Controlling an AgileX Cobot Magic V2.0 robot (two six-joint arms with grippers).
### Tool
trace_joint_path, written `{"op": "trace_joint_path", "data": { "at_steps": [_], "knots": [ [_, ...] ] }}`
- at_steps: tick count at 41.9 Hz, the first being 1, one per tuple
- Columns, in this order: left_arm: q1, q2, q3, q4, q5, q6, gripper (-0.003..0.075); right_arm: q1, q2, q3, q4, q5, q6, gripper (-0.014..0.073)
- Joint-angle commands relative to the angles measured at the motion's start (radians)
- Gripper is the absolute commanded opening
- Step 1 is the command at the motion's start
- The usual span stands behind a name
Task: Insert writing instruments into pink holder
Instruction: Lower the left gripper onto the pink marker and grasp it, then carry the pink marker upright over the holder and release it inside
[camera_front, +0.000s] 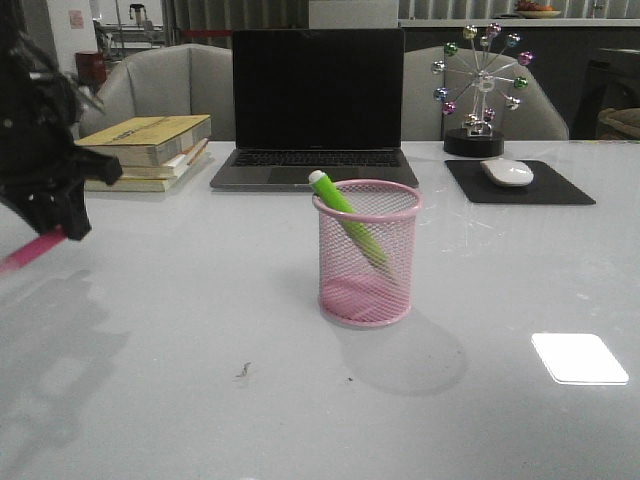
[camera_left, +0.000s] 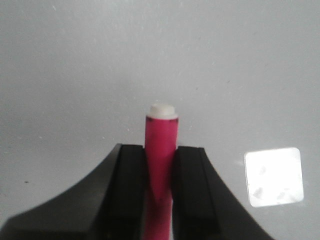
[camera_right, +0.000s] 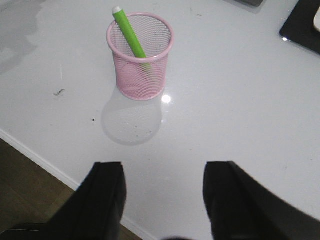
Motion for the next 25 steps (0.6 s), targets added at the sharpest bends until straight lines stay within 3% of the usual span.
{"op": "trace_joint_path", "data": {
  "at_steps": [1, 9, 18, 25],
  "knots": [
    [0.000, -0.163, -0.011, -0.042, -0.074, 0.053, 0.0091, -0.001, -0.004, -0.028, -0.009, -0.063, -0.001, 0.0467],
    [-0.016, -0.373, 0.123, -0.093, -0.253, 0.053, 0.0091, -0.001, -0.004, -0.028, -0.009, -0.063, -0.001, 0.0467],
    [-0.117, -0.609, 0.341, -0.093, -0.523, 0.062, 0.0091, -0.001, -0.004, -0.028, -0.009, -0.063, -0.001, 0.0467],
    [-0.254, -0.751, 0.538, -0.093, -0.869, 0.062, 0.0091, -0.001, -0.004, -0.028, -0.009, -0.063, -0.001, 0.0467]
  ]
}}
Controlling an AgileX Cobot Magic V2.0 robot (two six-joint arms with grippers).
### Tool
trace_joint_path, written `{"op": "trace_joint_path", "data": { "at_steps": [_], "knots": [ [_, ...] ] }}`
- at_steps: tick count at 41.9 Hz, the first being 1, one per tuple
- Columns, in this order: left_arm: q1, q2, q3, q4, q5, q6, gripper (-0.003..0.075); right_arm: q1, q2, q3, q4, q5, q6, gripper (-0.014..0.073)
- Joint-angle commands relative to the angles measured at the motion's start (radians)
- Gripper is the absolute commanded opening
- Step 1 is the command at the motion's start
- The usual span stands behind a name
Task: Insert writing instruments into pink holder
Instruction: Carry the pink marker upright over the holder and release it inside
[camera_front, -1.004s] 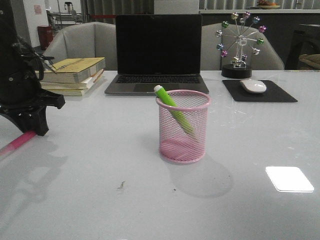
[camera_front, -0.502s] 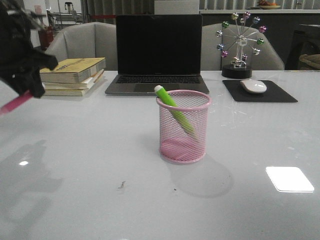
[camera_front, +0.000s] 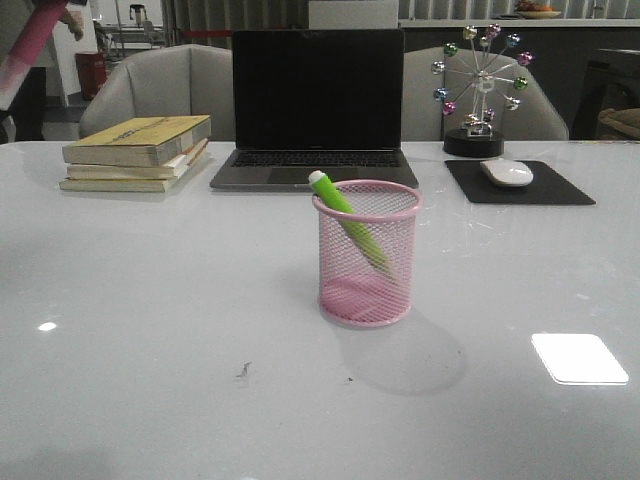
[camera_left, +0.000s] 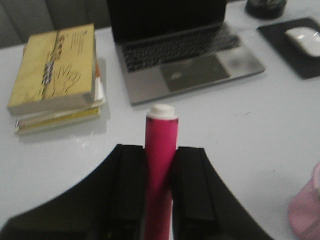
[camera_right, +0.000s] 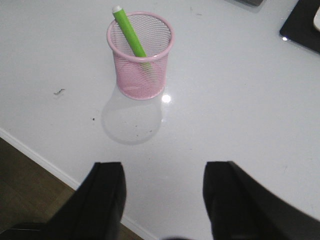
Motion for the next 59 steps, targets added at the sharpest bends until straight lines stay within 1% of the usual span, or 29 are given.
{"op": "trace_joint_path", "data": {
  "at_steps": [1, 5, 10, 15, 17, 21, 24, 27, 35, 40, 45, 53, 56, 59],
  "knots": [
    [-0.084, -0.101, 0.080, -0.013, -0.324, 0.003, 0.0091, -0.001, -0.004, -0.028, -0.010, -0.063, -0.001, 0.0467],
    [-0.180, -0.125, 0.179, -0.013, -0.559, 0.003, 0.0091, -0.001, -0.004, -0.028, -0.010, -0.063, -0.001, 0.0467],
    [-0.288, -0.100, 0.245, -0.013, -0.775, 0.003, 0.0091, -0.001, -0.004, -0.028, -0.010, -0.063, -0.001, 0.0467],
    [-0.367, -0.020, 0.246, -0.013, -0.935, -0.004, 0.0091, -0.001, -0.004, -0.028, -0.010, -0.063, -0.001, 0.0467],
    [-0.398, 0.033, 0.246, -0.013, -1.020, -0.018, 0.0091, -0.001, -0.004, -0.028, -0.010, -0.063, -0.001, 0.0467],
    [-0.441, 0.131, 0.235, -0.013, -1.180, -0.021, 0.0091, -0.001, -0.004, -0.028, -0.010, -0.063, -0.001, 0.0467],
    [-0.468, 0.217, 0.207, -0.013, -1.263, -0.021, 0.0091, -0.001, -0.004, -0.028, -0.010, -0.063, -0.001, 0.0467],
    [-0.485, 0.290, 0.170, -0.013, -1.290, -0.021, 0.0091, -0.001, -0.004, -0.028, -0.010, -0.063, -0.001, 0.0467],
    [-0.496, 0.464, 0.058, -0.013, -1.287, -0.021, 0.0091, -0.001, -0.004, -0.028, -0.010, -0.063, -0.001, 0.0467],
    [-0.496, 0.551, 0.019, -0.013, -1.287, -0.021, 0.0091, -0.001, -0.004, -0.028, -0.010, -0.063, -0.001, 0.0467],
    [-0.496, 0.611, 0.003, -0.013, -1.280, -0.021, 0.0091, -0.001, -0.004, -0.028, -0.010, -0.063, -0.001, 0.0467],
    [-0.496, 0.650, 0.001, -0.013, -1.255, -0.021, 0.0093, -0.001, -0.004, -0.028, -0.010, -0.063, -0.001, 0.0467],
    [-0.496, 0.652, 0.001, -0.013, -1.255, -0.021, 0.0129, -0.001, -0.004, -0.028, -0.010, -0.063, -0.001, 0.0467],
    [-0.496, 0.652, 0.001, -0.013, -1.255, -0.021, 0.0214, -0.001, -0.004, -0.028, -0.010, -0.063, -0.001, 0.0467]
  ]
}}
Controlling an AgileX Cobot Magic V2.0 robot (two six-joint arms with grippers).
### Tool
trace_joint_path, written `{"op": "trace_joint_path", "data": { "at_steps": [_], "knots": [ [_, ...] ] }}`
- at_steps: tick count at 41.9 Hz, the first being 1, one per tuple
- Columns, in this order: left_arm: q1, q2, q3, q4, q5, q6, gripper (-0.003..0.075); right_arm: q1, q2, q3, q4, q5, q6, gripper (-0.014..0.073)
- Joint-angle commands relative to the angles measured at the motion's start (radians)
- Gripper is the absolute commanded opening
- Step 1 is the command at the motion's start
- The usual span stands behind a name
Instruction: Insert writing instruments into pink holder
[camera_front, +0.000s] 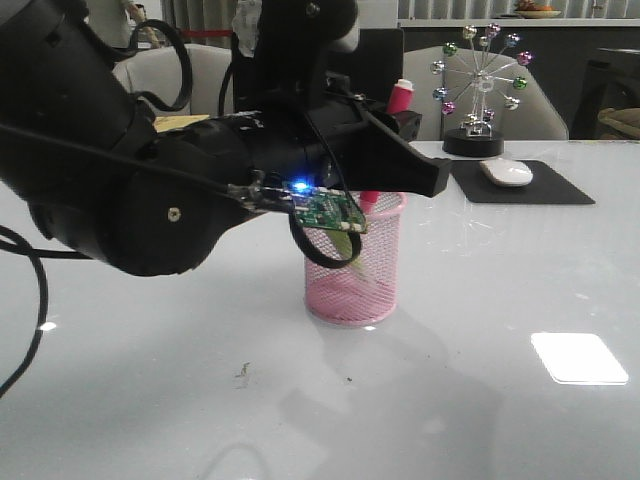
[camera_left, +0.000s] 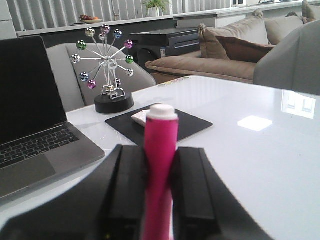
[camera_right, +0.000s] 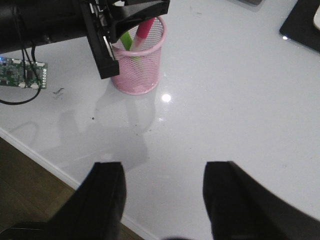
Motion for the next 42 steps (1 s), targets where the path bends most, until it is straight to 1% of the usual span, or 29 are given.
{"op": "trace_joint_path", "data": {
  "at_steps": [1, 3, 6, 8, 15, 17, 19, 23, 26, 29, 31, 37, 40, 42],
  "knots": [
    [-0.006, -0.051, -0.026, -0.005, -0.082, -0.010, 0.0242, -0.001, -0.004, -0.028, -0.010, -0.067, -0.001, 0.0467],
    [-0.006, -0.051, -0.026, -0.005, -0.082, -0.010, 0.0314, -0.001, -0.004, -0.028, -0.010, -0.067, -0.001, 0.0467],
    [-0.006, -0.051, -0.026, -0.005, -0.084, -0.010, 0.0383, -0.001, -0.004, -0.028, -0.010, -0.067, -0.001, 0.0467],
    [-0.006, -0.054, -0.026, -0.005, -0.084, -0.010, 0.0406, -0.001, -0.004, -0.028, -0.010, -0.067, -0.001, 0.0467],
    [-0.006, -0.096, -0.030, -0.001, -0.069, -0.010, 0.0405, -0.001, -0.004, -0.028, -0.010, -0.067, -0.001, 0.0467],
    [-0.007, -0.127, -0.030, 0.002, -0.025, -0.010, 0.0405, -0.001, -0.004, -0.028, -0.010, -0.067, -0.001, 0.0467],
    [-0.008, -0.174, -0.030, 0.004, 0.047, -0.010, 0.0405, -0.001, -0.004, -0.028, -0.010, -0.067, -0.001, 0.0467],
    [-0.007, -0.266, -0.032, 0.002, 0.257, -0.010, 0.0405, -0.001, -0.004, -0.028, -0.010, -0.067, -0.001, 0.0467],
    [0.004, -0.347, -0.046, -0.003, 0.487, -0.010, 0.0405, -0.001, -0.004, -0.028, -0.010, -0.067, -0.001, 0.0467],
    [0.022, -0.437, -0.066, -0.003, 0.757, -0.010, 0.0405, -0.001, -0.004, -0.028, -0.010, -0.067, -0.001, 0.0467],
    [0.035, -0.495, -0.078, -0.001, 0.909, -0.010, 0.0405, -0.001, -0.004, -0.028, -0.010, -0.067, -0.001, 0.0467],
    [0.076, -0.665, -0.082, -0.001, 1.237, -0.010, 0.0405, -0.001, -0.004, -0.028, -0.010, -0.067, -0.001, 0.0467],
    [0.105, -0.757, -0.082, -0.001, 1.386, -0.010, 0.0405, -0.001, -0.004, -0.028, -0.010, -0.067, -0.001, 0.0467],
    [0.119, -0.805, -0.080, -0.001, 1.458, -0.010, 0.0405, -0.001, -0.004, -0.028, -0.010, -0.067, -0.001, 0.0467]
  ]
}}
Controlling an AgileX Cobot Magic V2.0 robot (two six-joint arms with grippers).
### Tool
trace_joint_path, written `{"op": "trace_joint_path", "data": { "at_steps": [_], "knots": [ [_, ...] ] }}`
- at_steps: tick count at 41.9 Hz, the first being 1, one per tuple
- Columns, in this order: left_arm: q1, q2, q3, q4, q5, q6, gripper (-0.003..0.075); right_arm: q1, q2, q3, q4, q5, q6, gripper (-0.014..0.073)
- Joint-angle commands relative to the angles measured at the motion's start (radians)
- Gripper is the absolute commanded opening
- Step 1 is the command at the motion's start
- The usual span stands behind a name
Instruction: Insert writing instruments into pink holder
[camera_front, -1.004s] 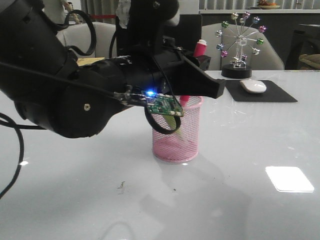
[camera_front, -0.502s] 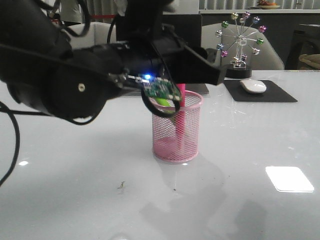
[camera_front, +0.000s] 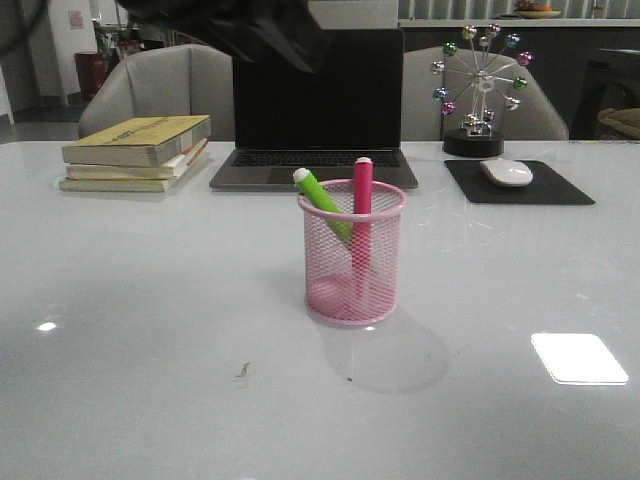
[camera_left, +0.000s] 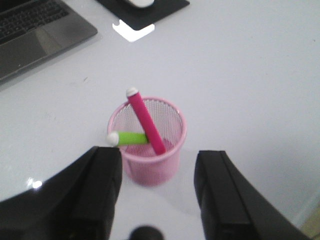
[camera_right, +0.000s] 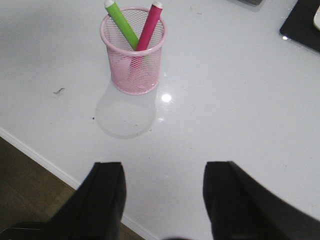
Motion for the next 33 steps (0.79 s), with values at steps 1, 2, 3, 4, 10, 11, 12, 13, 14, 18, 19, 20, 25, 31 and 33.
{"op": "trace_joint_path", "data": {
  "at_steps": [1, 2, 3, 4, 10, 11, 12, 13, 14, 18, 19, 20, 25, 31, 33],
  "knots": [
    [0.033, -0.157, -0.032, -0.003, 0.144, -0.010, 0.0405, -0.001, -0.004, -0.028, -0.010, -0.067, -0.001, 0.0467],
    [0.035, -0.181, -0.026, -0.003, 0.161, -0.010, 0.0405, -0.001, -0.004, -0.028, -0.010, -0.067, -0.001, 0.0467],
    [0.041, -0.205, -0.020, -0.005, 0.187, -0.010, 0.0405, -0.001, -0.004, -0.028, -0.010, -0.067, -0.001, 0.0467],
    [0.046, -0.238, -0.010, -0.005, 0.206, -0.010, 0.0405, -0.001, -0.004, -0.028, -0.010, -0.067, -0.001, 0.0467],
    [0.046, -0.405, 0.077, -0.005, 0.236, -0.010, 0.0405, -0.001, -0.004, -0.028, -0.010, -0.067, -0.001, 0.0467],
    [0.046, -0.434, 0.094, -0.005, 0.240, -0.010, 0.0405, -0.001, -0.004, -0.028, -0.010, -0.067, -0.001, 0.0467],
    [0.046, -0.455, 0.108, -0.005, 0.243, -0.010, 0.0405, -0.001, -0.004, -0.028, -0.010, -0.067, -0.001, 0.0467],
    [0.046, -0.474, 0.121, -0.005, 0.249, -0.010, 0.0405, -0.001, -0.004, -0.028, -0.010, -0.067, -0.001, 0.0467],
    [0.046, -0.498, 0.140, -0.005, 0.251, -0.010, 0.0405, -0.001, -0.004, -0.028, -0.010, -0.067, -0.001, 0.0467],
    [0.046, -0.580, 0.199, -0.005, 0.251, -0.010, 0.0405, -0.001, -0.004, -0.028, -0.010, -0.067, -0.001, 0.0467],
    [0.046, -0.603, 0.217, -0.005, 0.251, -0.010, 0.0405, -0.001, -0.004, -0.028, -0.010, -0.067, -0.001, 0.0467],
    [0.046, -0.619, 0.234, -0.005, 0.251, -0.010, 0.0405, -0.001, -0.004, -0.028, -0.010, -0.067, -0.001, 0.0467],
    [0.046, -0.690, 0.302, 0.003, 0.251, -0.010, 0.0405, -0.001, -0.004, -0.028, -0.010, -0.067, -0.001, 0.0467],
    [0.046, -0.717, 0.352, 0.012, 0.251, -0.010, 0.0405, -0.001, 0.001, -0.028, -0.010, -0.067, -0.001, 0.0467],
    [0.046, -0.717, 0.360, 0.012, 0.251, -0.010, 0.0405, -0.001, 0.001, -0.028, -0.012, -0.068, -0.001, 0.0467]
  ]
}}
